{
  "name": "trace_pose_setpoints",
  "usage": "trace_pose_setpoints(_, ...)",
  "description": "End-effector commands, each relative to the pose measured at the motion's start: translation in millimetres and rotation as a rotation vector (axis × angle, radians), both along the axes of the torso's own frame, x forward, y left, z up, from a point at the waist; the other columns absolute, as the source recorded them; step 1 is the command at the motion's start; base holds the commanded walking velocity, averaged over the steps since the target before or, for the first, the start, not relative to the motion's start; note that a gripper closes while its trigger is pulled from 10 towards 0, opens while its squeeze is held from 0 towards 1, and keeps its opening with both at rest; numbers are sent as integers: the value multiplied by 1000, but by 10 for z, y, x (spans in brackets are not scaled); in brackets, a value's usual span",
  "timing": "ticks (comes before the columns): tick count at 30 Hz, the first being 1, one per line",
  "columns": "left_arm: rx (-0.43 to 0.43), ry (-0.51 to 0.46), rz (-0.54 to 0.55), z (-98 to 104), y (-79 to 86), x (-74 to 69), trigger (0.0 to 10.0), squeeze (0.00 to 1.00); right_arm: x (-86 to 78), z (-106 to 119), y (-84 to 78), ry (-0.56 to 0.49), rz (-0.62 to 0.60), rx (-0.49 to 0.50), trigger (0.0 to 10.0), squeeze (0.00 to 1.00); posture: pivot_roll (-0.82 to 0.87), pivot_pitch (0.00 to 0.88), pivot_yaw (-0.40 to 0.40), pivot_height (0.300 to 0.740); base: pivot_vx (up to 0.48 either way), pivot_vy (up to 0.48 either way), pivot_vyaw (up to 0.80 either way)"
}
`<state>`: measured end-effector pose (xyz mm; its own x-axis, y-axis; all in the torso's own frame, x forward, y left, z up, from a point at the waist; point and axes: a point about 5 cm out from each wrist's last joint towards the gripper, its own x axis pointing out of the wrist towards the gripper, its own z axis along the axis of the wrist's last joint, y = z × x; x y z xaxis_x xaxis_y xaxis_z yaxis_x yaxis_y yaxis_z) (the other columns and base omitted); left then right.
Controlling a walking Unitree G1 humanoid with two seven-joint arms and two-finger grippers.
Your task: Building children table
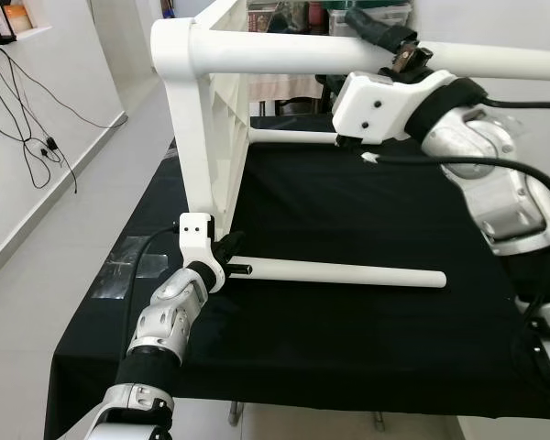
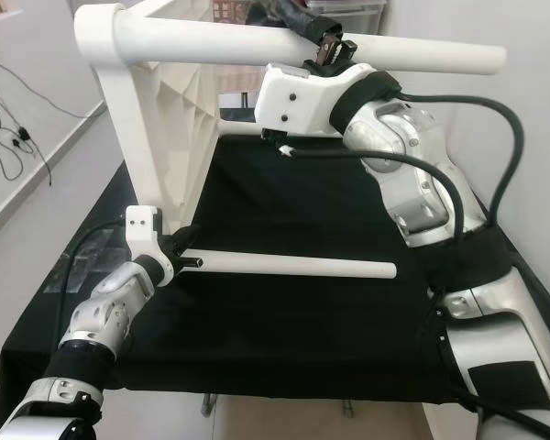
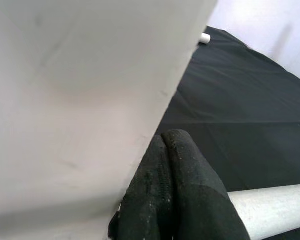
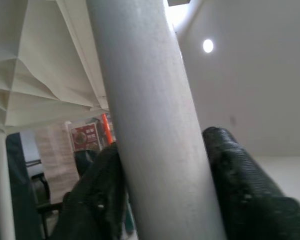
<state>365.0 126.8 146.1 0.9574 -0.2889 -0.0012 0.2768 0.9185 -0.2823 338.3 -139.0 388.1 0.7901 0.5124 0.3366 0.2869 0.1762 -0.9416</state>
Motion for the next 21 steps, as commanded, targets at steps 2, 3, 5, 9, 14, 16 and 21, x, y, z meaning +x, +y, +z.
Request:
trace_pose_setpoints(2,8,-1,34,-3,59,21,10000,0,25,48,0,-3,-8,8,0,0,-181,45,16,740,0,0,0)
trace_pose_setpoints(3,7,-5,39,2,64,26,10000,0,32,53,-1,0,-9,8,0,0,-182,45,17,740,0,0,0)
trace_pose_setpoints(5,12,-9,47,2,73,33,10000,0,36,55,0,4,-8,8,0,0,-184,44,18,740,0,0,0)
trace_pose_setpoints(9,19,-5,84,-20,126,54,10000,0,36,63,6,9,-4,15,0,0,-186,44,20,740,0,0,0)
trace_pose_setpoints(14,9,16,129,-52,206,78,10000,0,26,74,7,10,-1,21,0,0,-189,44,21,740,0,0,0)
trace_pose_setpoints(16,0,26,141,-64,245,96,10000,0,16,82,11,11,4,27,0,0,-195,45,23,740,0,0,0)
trace_pose_setpoints(21,1,40,142,-53,301,146,10000,0,-11,96,19,13,17,41,0,0,-200,47,25,740,0,0,0)
